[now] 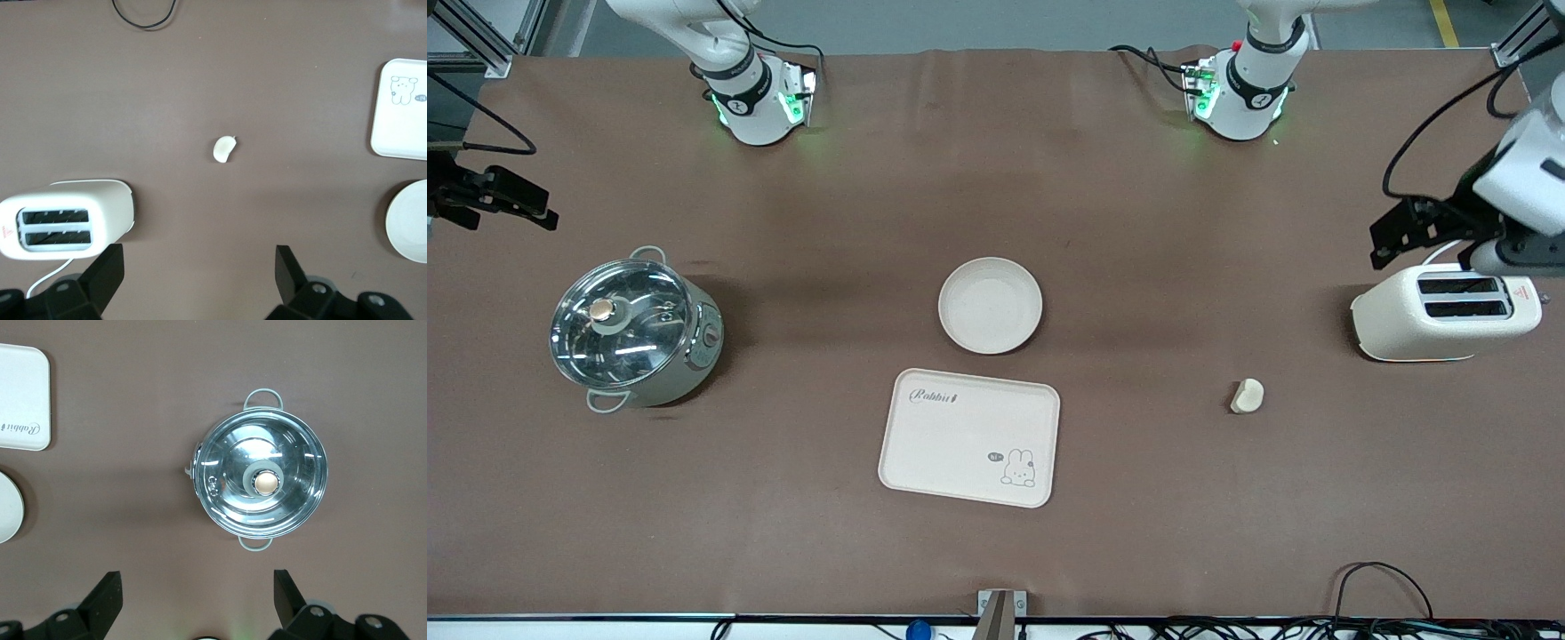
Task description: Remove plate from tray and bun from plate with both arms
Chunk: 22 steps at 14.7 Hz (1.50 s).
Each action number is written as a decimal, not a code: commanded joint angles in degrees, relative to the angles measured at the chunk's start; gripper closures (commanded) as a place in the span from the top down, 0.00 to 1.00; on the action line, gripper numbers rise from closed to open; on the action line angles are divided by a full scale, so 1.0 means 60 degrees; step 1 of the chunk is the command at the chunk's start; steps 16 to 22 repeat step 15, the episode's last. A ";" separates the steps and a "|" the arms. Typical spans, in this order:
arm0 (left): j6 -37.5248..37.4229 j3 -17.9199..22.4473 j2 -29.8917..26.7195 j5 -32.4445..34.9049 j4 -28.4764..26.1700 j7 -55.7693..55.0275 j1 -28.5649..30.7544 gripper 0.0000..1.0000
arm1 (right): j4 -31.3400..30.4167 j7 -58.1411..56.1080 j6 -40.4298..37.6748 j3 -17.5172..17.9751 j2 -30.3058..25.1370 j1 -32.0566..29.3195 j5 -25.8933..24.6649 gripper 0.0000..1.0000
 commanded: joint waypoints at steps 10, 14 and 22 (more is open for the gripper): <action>-0.0259 0.0742 -0.0391 -0.0122 -0.0301 0.0911 -0.0481 1.00 | -0.0326 -0.0461 0.0077 0.0105 -0.0331 -0.0257 0.0135 1.00; -0.0291 0.0771 -0.0390 -0.0151 -0.0270 0.0911 -0.0437 1.00 | -0.0326 -0.0461 0.0135 0.0105 -0.0331 -0.0271 0.0135 1.00; -0.0363 0.0757 -0.0390 -0.0108 -0.0270 0.0853 -0.0480 1.00 | -0.0326 -0.0475 0.0150 0.0105 -0.0331 -0.0271 0.0135 1.00</action>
